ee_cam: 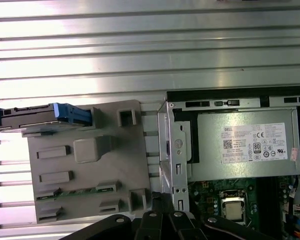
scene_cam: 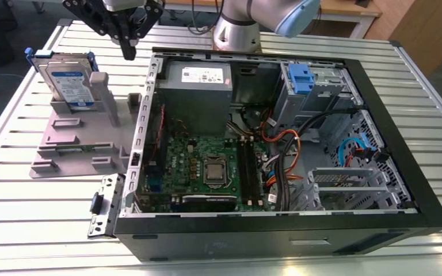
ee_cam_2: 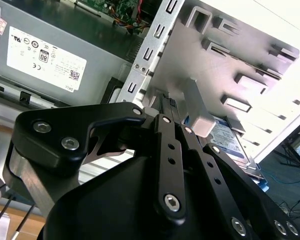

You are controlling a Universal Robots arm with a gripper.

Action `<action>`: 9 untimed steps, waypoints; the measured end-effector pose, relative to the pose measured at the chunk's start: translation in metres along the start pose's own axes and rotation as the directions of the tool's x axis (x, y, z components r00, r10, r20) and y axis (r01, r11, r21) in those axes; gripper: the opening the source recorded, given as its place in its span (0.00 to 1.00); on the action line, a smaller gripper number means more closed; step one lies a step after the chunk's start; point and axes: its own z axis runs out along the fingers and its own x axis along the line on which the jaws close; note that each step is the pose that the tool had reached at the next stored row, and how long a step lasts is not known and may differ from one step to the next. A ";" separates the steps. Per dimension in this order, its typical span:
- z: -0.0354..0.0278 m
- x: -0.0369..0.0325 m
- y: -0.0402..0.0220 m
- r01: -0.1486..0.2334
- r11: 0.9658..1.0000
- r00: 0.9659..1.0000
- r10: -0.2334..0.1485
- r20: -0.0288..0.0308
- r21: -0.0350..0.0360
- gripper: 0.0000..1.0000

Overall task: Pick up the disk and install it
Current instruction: 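Reach for the disk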

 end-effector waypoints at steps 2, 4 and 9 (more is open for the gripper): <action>0.0000 0.0006 -0.0001 0.000 1.000 1.000 0.000 0.000 0.000 0.10; 0.0000 0.0013 -0.0001 0.000 1.000 1.000 0.000 0.000 0.000 0.10; -0.0001 0.0028 -0.0002 0.000 1.000 1.000 0.000 0.000 0.000 0.10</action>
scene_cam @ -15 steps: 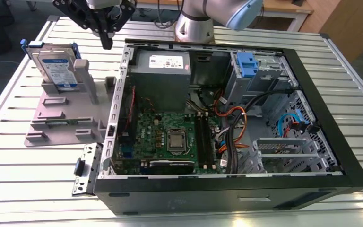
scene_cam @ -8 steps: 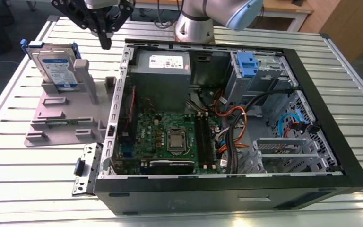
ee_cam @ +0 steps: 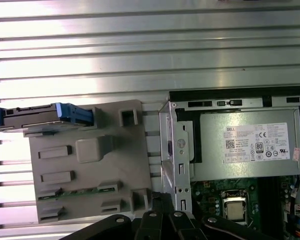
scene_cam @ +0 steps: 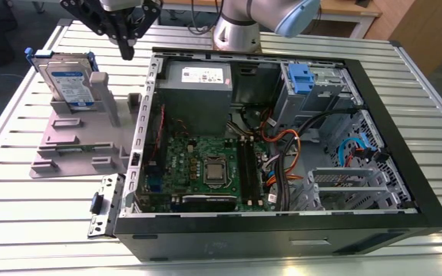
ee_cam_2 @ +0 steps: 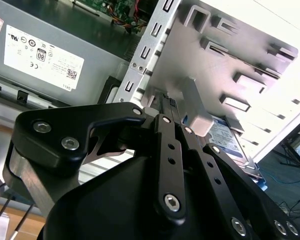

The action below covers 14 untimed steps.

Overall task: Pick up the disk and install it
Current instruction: 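Reach for the disk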

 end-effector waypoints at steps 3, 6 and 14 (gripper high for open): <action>0.0000 0.0009 -0.0001 0.000 1.000 1.000 0.000 0.000 0.000 0.10; -0.0001 0.0017 -0.0001 0.000 1.000 1.000 0.000 0.000 0.000 0.10; -0.0001 0.0041 -0.0003 0.000 1.000 1.000 0.000 0.000 0.000 0.10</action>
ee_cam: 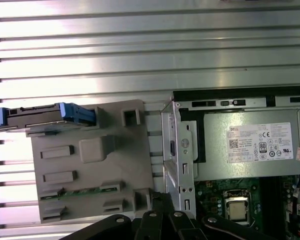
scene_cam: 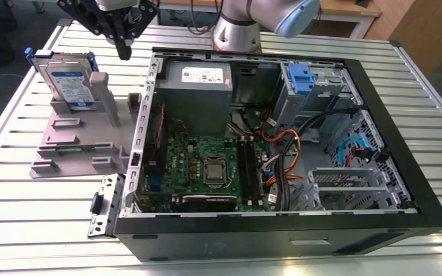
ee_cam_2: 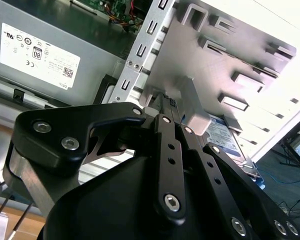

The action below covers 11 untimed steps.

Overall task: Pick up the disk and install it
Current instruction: 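Reach for the disk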

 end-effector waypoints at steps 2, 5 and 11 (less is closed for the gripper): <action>0.0000 0.0007 -0.0001 0.000 1.000 1.000 0.000 0.000 0.000 0.10; -0.0001 0.0016 -0.0001 0.000 1.000 1.000 0.000 0.000 0.000 0.10; -0.0001 0.0035 -0.0003 0.000 1.000 1.000 0.000 0.000 0.000 0.10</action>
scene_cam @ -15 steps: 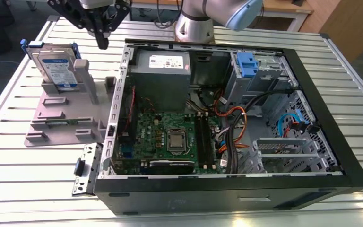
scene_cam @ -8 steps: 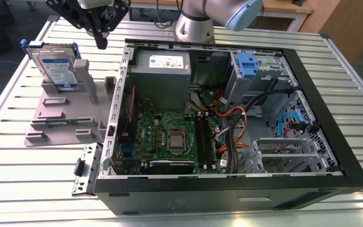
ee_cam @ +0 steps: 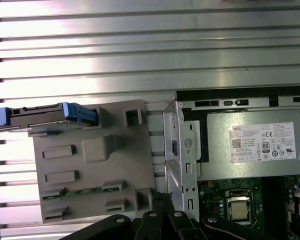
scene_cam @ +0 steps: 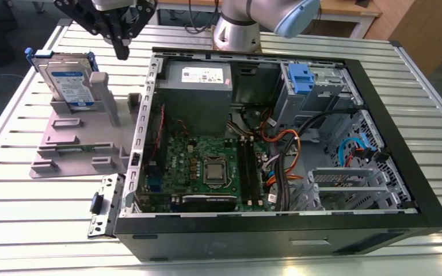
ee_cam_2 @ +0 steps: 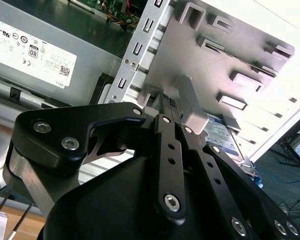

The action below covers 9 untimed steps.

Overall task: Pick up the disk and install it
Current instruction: 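Reach for the disk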

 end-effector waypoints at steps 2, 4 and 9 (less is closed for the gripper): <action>0.0000 0.0007 -0.0001 0.000 1.000 1.000 0.000 0.000 0.000 0.10; 0.0000 0.0013 -0.0001 0.000 1.000 1.000 0.000 0.000 0.000 0.10; -0.0001 0.0027 -0.0002 0.000 1.000 1.000 0.000 0.000 0.000 0.10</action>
